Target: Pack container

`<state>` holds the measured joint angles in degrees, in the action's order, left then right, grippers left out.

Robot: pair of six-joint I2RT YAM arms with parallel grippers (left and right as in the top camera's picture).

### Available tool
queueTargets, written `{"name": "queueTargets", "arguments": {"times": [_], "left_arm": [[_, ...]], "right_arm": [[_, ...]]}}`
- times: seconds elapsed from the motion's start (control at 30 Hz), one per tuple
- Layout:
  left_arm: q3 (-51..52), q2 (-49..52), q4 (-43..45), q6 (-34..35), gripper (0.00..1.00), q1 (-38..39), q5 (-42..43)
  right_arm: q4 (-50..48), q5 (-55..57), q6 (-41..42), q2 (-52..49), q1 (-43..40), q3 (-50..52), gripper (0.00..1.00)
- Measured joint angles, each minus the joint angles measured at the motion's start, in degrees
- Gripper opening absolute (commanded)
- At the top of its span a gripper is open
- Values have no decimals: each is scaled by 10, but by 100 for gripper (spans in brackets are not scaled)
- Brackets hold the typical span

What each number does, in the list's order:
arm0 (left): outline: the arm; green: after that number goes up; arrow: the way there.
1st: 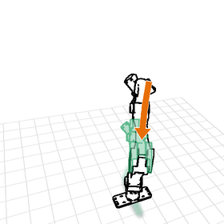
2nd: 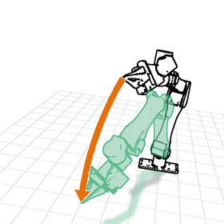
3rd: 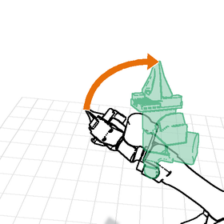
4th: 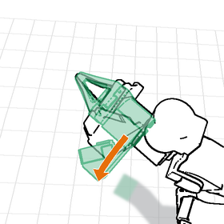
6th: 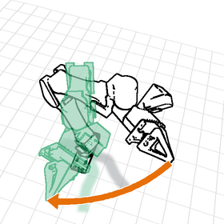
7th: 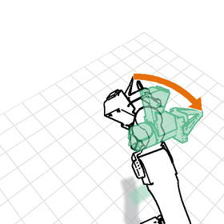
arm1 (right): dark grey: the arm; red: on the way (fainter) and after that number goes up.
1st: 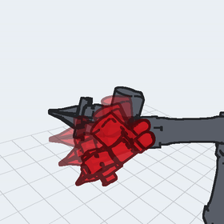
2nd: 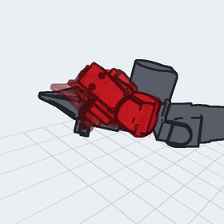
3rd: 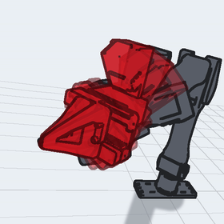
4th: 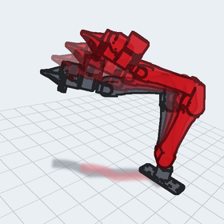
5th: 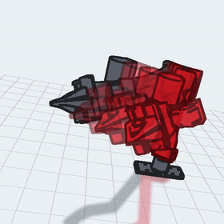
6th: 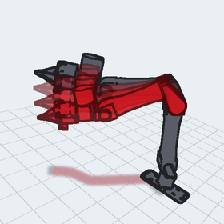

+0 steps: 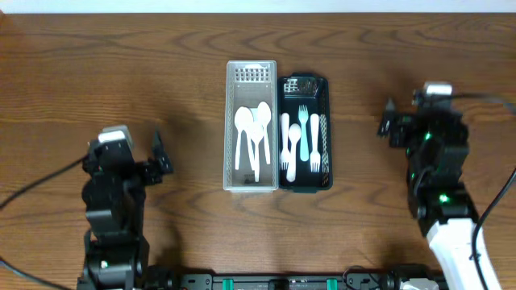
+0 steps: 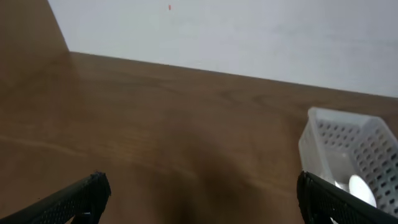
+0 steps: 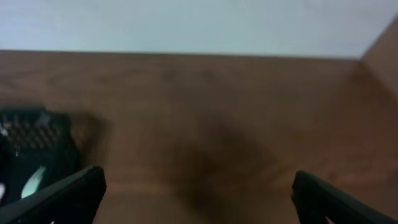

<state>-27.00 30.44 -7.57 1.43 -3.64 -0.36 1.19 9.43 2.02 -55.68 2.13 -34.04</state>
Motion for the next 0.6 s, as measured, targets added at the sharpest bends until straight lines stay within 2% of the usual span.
{"name": "queueTargets", "arguments": {"times": [0.1,0.27,0.6], "left_arm": [[16,-48,0,0,98,0,0],[16,-77,2,0,98,0,0],[16,-66,0,0,98,0,0]], "right_arm": [[-8,6,18,44,3,43,99],[-13,9,31,89,4,51,99],[31,9,37,83,4,51,99]]}}
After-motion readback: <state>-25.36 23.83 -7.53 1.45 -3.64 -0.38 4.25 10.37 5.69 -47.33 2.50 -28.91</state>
